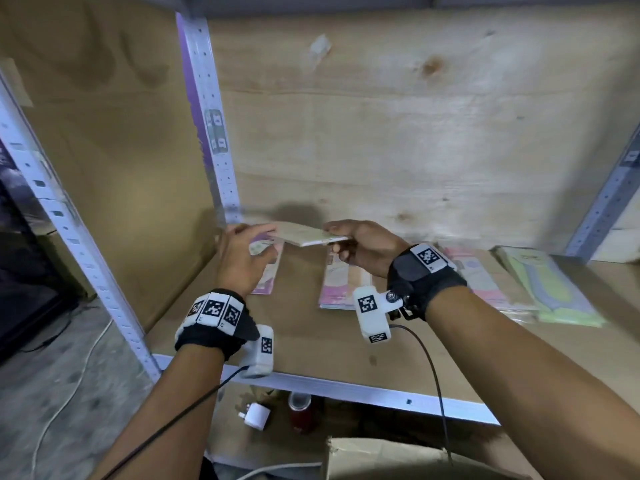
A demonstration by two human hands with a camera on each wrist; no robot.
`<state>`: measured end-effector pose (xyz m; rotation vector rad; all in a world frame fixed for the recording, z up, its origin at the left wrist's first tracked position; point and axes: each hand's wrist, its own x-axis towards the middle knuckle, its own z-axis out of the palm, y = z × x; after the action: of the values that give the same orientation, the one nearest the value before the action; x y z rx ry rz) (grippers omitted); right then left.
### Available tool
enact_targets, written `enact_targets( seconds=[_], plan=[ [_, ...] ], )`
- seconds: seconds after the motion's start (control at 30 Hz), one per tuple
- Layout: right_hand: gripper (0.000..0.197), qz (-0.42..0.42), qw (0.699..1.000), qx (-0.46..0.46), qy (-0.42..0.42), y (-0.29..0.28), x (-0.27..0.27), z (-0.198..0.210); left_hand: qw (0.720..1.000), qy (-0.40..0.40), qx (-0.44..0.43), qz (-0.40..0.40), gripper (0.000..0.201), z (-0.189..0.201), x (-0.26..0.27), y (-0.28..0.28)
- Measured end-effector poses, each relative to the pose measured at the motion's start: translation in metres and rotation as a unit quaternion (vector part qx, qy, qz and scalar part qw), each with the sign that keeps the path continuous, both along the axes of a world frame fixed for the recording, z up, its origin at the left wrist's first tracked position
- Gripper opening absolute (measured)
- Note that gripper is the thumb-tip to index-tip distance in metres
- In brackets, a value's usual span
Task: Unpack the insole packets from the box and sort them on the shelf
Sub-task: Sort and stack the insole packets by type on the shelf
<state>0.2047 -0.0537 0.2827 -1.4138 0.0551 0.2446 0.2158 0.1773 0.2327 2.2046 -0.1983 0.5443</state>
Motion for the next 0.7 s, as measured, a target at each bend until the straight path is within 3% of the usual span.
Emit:
enact_targets(
  seconds=[0.07,0.17,0.27,0.4,0.47,0.53,0.6,0.7],
  plan=[
    [0.016,0.013,0.999,0.025,0.016,-0.015,-0.009,0.007,0.995,-0.077,0.064,0.029,0.03,0.009,-0.004,-0.008],
    [0.024,0.004,0.996,0.083,0.027,-0.037,-0.017,0.014,0.986,-0.144,0.081,0.035,0.024,0.021,-0.011,-0.024],
    [0.042,-0.011,0.99,0.139,0.011,-0.053,-0.022,0.017,0.993,-0.108,0.042,-0.029,0.018,0.027,-0.016,-0.037],
    [0.046,-0.013,0.987,0.156,-0.019,-0.064,-0.027,0.014,0.991,-0.055,-0.053,-0.11,0.024,0.025,-0.018,-0.052],
    [0.036,-0.009,0.991,0.13,-0.034,-0.067,-0.03,0.007,0.986,-0.02,-0.103,-0.132,0.016,0.021,-0.017,-0.06],
    [0.023,0.008,0.998,0.047,-0.051,-0.069,-0.033,-0.005,0.973,0.024,-0.171,-0.153,0.011,0.015,-0.015,-0.07],
    [0.03,0.006,0.996,-0.055,-0.069,-0.07,-0.038,-0.018,0.958,0.067,-0.227,-0.161,0.005,0.006,-0.014,-0.081],
    [0.035,0.003,0.989,-0.13,-0.073,-0.075,-0.044,-0.034,0.928,0.146,-0.308,-0.153,0.02,-0.005,-0.01,-0.097]
  ],
)
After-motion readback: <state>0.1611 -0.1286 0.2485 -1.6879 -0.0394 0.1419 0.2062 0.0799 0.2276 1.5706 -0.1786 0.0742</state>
